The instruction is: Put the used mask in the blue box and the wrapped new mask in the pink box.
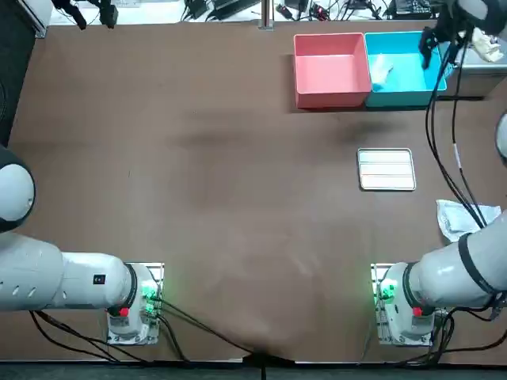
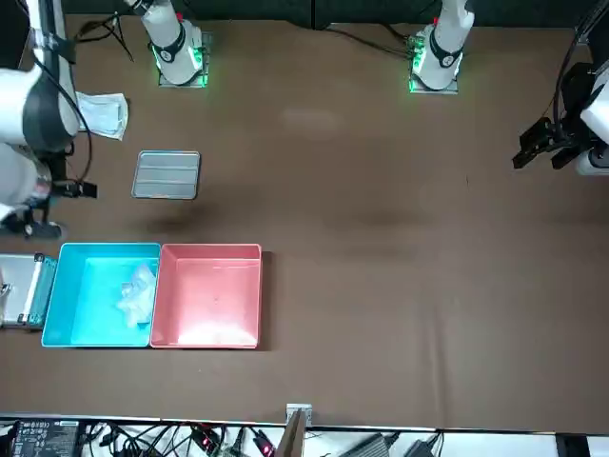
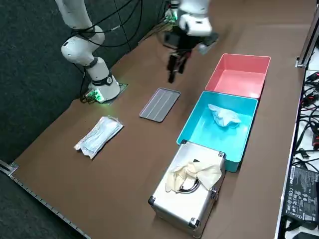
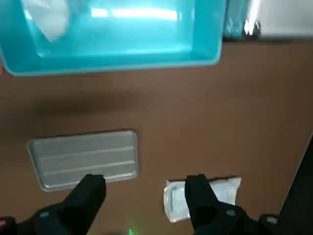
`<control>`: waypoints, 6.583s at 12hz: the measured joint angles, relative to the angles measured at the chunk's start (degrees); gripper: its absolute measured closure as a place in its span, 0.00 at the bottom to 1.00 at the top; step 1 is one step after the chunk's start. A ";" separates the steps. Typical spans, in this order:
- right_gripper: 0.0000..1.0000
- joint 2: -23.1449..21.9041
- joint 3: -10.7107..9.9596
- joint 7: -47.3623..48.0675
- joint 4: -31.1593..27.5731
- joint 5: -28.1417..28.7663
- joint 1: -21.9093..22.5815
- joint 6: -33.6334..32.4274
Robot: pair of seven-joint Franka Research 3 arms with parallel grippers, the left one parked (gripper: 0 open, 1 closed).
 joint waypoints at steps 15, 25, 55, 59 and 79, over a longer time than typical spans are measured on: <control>0.00 -19.83 -0.47 -34.44 -34.39 0.01 -19.72 8.65; 0.01 -24.99 -1.14 -65.02 -44.29 -0.24 -30.76 12.57; 0.23 -23.89 -13.96 -100.79 -58.94 -8.92 -41.31 40.51; 0.22 -20.11 -14.96 -106.37 -59.25 -9.11 -43.35 45.04; 0.23 -14.61 -18.68 -110.48 -67.49 -9.84 -43.29 68.65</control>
